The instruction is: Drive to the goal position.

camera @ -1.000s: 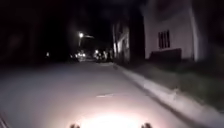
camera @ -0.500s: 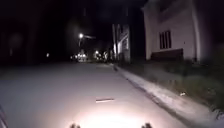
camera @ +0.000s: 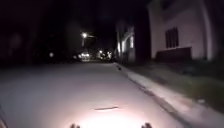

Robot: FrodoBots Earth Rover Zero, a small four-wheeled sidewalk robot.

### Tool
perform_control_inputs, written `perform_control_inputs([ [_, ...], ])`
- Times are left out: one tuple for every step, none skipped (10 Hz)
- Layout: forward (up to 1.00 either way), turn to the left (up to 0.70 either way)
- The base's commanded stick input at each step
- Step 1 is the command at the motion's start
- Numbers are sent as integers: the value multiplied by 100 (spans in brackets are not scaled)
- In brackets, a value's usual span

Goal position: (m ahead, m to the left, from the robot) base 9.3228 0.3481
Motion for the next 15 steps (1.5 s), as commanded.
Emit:
perform_control_inputs([
  [70, 18],
  [70, 12],
  [70, 7],
  [70, 1],
  [70, 20],
  [70, 33],
  [70, 27],
  [70, 22],
  [70, 17],
  [70, 11],
  [70, 6],
  [70, 1],
  [70, -24],
  [70, -27],
  [70, -13],
])
